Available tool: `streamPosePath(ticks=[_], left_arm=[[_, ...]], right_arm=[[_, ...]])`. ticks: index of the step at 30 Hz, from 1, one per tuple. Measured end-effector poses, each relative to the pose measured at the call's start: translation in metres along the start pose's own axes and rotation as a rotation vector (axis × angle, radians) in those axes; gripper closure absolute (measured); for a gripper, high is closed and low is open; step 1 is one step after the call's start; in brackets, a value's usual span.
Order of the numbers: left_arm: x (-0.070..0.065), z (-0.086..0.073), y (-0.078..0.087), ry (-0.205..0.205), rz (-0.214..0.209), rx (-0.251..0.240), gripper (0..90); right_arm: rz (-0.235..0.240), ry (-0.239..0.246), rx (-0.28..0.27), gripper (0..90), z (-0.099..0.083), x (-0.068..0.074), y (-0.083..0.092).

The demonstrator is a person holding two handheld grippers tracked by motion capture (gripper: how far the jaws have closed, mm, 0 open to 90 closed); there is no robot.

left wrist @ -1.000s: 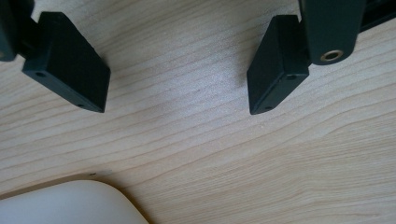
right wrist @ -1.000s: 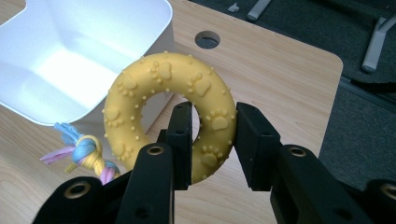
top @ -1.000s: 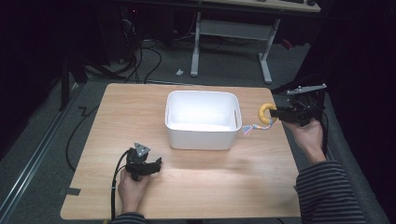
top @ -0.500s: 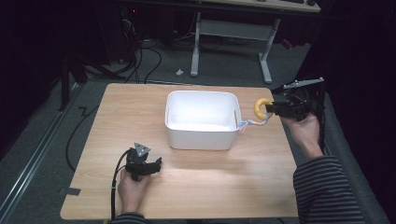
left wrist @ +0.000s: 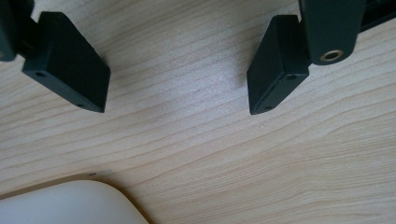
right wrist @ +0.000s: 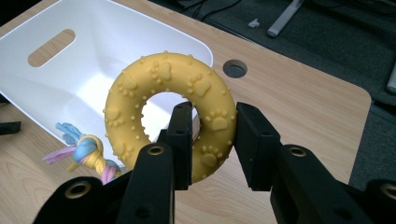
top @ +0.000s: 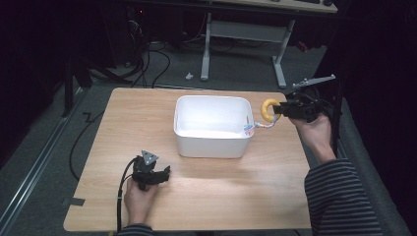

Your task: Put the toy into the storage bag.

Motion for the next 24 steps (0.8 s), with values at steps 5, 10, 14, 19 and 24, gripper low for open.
streamPosePath(ticks=[5, 10, 14, 19, 24], left_arm=[[0.000, 0.000, 0.000, 0.000, 0.000, 0.000, 21.7], [0.000, 0.000, 0.000, 0.000, 0.000, 0.000, 21.6], [0.000, 0.000, 0.000, 0.000, 0.000, 0.000, 21.6], [0.000, 0.000, 0.000, 0.000, 0.000, 0.000, 21.5], [0.000, 0.000, 0.000, -0.001, 0.000, 0.001, 21.6]], right_arm=[[0.007, -0.007, 0.002, 68.7, 0.007, 0.005, -0.006], [0.016, -0.008, 0.019, 68.7, 0.009, 0.011, -0.017], [0.019, -0.007, 0.024, 68.7, 0.010, 0.016, -0.022], [0.030, 0.012, 0.011, 68.7, 0.015, 0.026, -0.024], [0.026, 0.037, 0.016, 68.7, 0.021, 0.035, -0.030]])
Point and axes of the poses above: each handheld gripper's, and its own axes: y roughly backward along the jaws, z roughly out of its top, x roughly to its left, the point moved 9 cm from there along -y, roughly forward along the jaws, and after that the axes turned 10 degrees about -z, right-handed, at the moved point
